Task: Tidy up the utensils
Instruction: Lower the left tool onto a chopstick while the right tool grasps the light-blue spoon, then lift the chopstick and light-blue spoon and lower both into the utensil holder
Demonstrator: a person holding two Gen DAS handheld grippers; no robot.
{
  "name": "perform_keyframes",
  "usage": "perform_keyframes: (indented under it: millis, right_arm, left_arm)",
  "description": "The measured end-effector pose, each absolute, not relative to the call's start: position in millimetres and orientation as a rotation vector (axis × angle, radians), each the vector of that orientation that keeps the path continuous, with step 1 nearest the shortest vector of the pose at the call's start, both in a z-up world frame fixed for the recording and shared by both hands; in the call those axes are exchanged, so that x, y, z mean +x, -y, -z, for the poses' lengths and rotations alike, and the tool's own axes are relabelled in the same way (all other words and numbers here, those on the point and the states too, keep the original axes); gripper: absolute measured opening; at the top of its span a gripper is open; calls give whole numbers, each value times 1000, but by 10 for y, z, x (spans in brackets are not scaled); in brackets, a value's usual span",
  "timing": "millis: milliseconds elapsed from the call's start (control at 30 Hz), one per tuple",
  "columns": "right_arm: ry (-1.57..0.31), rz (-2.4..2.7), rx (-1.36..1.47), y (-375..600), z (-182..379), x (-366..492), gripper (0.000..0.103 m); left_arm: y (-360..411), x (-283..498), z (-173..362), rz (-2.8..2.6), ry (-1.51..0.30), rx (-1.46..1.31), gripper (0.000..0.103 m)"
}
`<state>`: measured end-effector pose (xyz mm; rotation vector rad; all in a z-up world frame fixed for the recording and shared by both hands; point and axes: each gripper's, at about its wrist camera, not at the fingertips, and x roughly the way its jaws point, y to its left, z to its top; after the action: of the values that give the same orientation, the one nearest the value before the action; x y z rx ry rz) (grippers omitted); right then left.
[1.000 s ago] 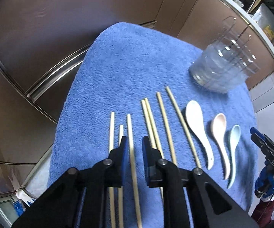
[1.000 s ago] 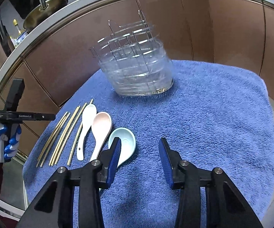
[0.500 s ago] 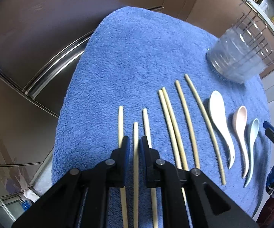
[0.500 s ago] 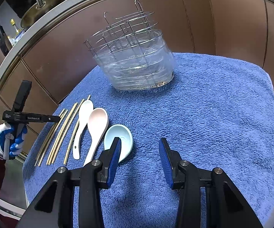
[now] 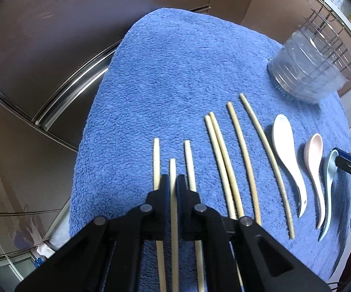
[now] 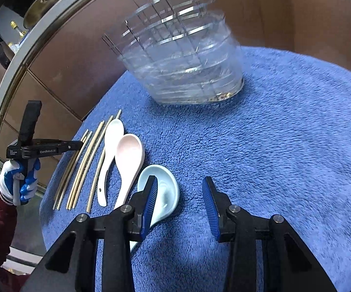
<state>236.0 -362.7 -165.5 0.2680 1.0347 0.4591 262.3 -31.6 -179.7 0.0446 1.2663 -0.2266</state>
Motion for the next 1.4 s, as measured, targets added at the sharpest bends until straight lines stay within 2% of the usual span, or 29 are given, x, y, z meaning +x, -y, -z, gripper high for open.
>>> perform_keyframes:
  millis: [133,200,400,567,733,933,1167,1400]
  right_arm:
    - [-1074,-513,229,3500,1689,2417,26]
    - [-1097,-529,179,3399,1705,2432,9]
    - [-1067,-493,120,3288,1566,2286,8]
    - [-940,-431,90,3323,1130,1992,7]
    - [-709,-316,34,3418,363,1922,7]
    - [-434,-170,25,3470,-359,2068,7]
    - [-259,-41,11,3477,-582,2412,7]
    - [-218,72,-38,3468,-184,2696,7]
  left_arm:
    - [320,2576,1774,217,-1254,39,5]
    - [292,2530,1713,212,-1236,29,5]
    - [194,2241,1309,205,-1112,18,5]
    - [171,1926,656,199,-909,2,5]
    - [379,1842,-223,204,-616,-47,5]
    - [692,2067,-891,250,-342,-207,5]
    - [1210,2557,-971,269,-190,-340,5]
    - [1646,2947,-509,203,-135,-318,5]
